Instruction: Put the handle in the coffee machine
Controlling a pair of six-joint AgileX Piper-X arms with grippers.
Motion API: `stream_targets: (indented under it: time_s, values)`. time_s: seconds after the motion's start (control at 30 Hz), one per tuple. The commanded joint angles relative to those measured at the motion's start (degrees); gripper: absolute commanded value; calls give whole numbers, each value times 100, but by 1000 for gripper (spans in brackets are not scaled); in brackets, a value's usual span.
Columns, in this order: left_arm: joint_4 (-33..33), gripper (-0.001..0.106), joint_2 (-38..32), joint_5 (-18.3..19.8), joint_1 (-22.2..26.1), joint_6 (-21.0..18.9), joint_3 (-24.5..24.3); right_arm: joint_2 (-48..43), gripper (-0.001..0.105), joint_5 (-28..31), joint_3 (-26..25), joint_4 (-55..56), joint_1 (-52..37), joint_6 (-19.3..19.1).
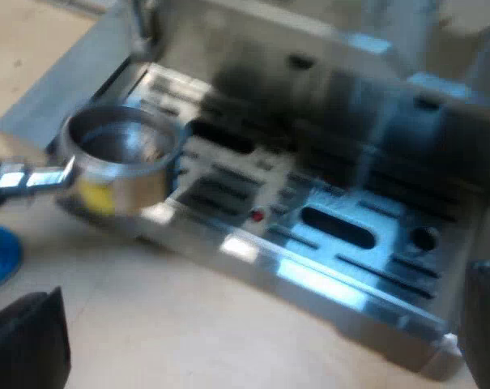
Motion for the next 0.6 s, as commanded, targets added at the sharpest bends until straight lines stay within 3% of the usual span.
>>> stream_targets:
  time_s: [0.03, 0.6]
  values:
    - [-228, 0, -103, 283, -6, 72, -96, -36, 103, 143, 112, -172, 230, 40]
    - [-237, 0, -103, 283, -6, 72, -96, -24, 103, 240, 227, -186, 455, 61]
